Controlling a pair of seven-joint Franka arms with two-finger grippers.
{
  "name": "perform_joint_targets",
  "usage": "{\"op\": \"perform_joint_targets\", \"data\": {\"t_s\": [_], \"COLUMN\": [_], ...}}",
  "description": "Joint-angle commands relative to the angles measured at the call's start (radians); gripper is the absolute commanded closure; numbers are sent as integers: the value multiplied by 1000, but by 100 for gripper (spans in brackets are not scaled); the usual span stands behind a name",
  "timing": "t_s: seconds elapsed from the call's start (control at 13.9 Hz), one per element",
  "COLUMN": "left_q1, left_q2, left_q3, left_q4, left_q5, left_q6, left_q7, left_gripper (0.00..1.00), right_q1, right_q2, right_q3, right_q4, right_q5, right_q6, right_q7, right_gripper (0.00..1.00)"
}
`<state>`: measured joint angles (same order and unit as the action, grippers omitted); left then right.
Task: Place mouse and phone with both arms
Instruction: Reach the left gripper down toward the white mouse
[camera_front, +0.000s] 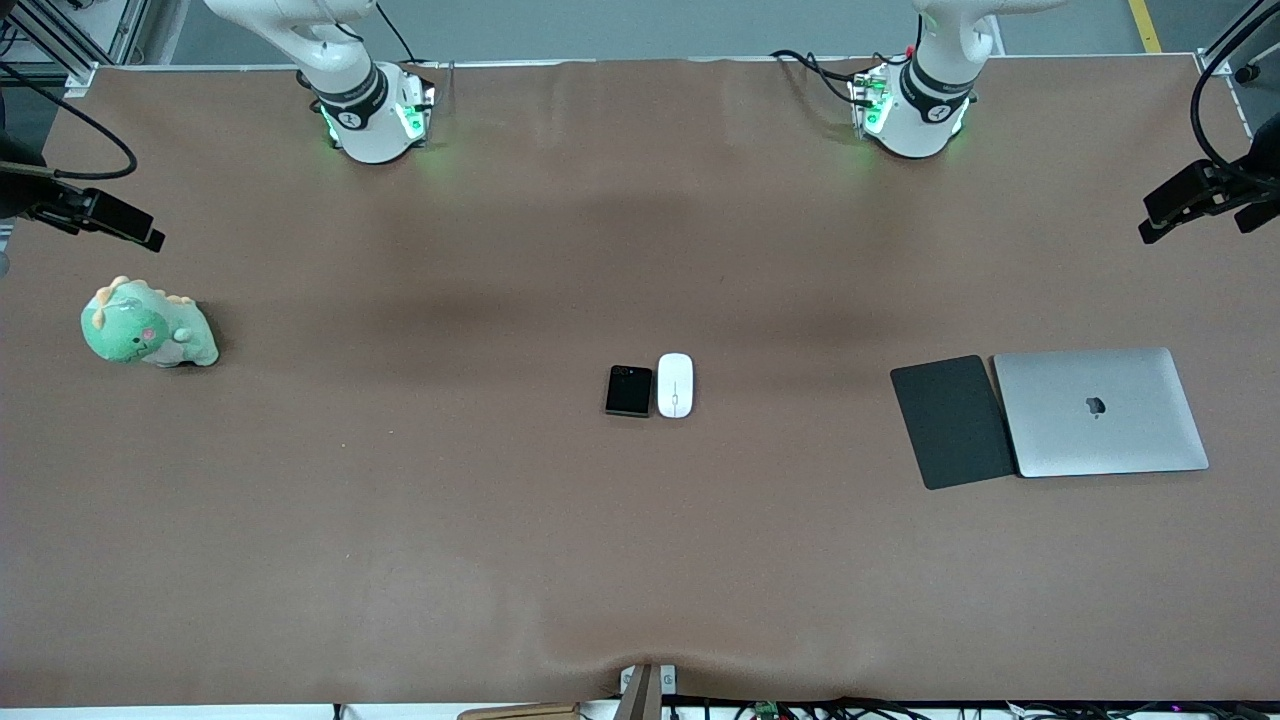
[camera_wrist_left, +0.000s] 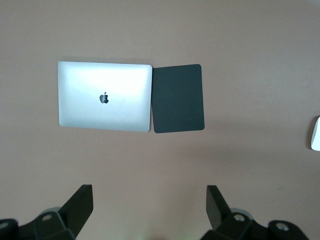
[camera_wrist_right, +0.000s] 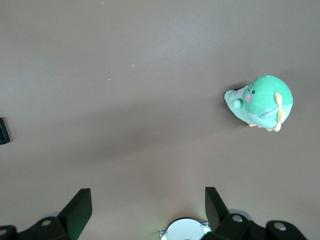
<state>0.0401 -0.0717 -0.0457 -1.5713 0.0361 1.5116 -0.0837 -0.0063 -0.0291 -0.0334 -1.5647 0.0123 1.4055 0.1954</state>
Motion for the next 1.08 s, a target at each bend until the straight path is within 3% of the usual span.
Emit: {"op": "perform_joint_targets", "data": {"t_s": [0.0,0.29,0.57,1.01], "left_q1": [7,-3,-23,-178], "left_q2": [9,30,111,265], "left_q3": [-8,-8,-32,-106], "left_q4": [25,31,71,71], "left_q5": [16,16,-2,-2], "left_q6": [-19,-19,-19,111], "left_q7": [16,13,-11,-261], "left_gripper": [0,0,0,0], "right_q1": [-7,-7,-6,-6], "right_q2": [2,2,2,2], "right_q3": [9,9,9,9], "right_q4": [6,6,6,6], "right_q5": [-3,-2,-2,-2], "right_q6": [-8,-8,-8,-8], "right_q7": [16,16,16,16], "right_gripper": [0,0,0,0]}}
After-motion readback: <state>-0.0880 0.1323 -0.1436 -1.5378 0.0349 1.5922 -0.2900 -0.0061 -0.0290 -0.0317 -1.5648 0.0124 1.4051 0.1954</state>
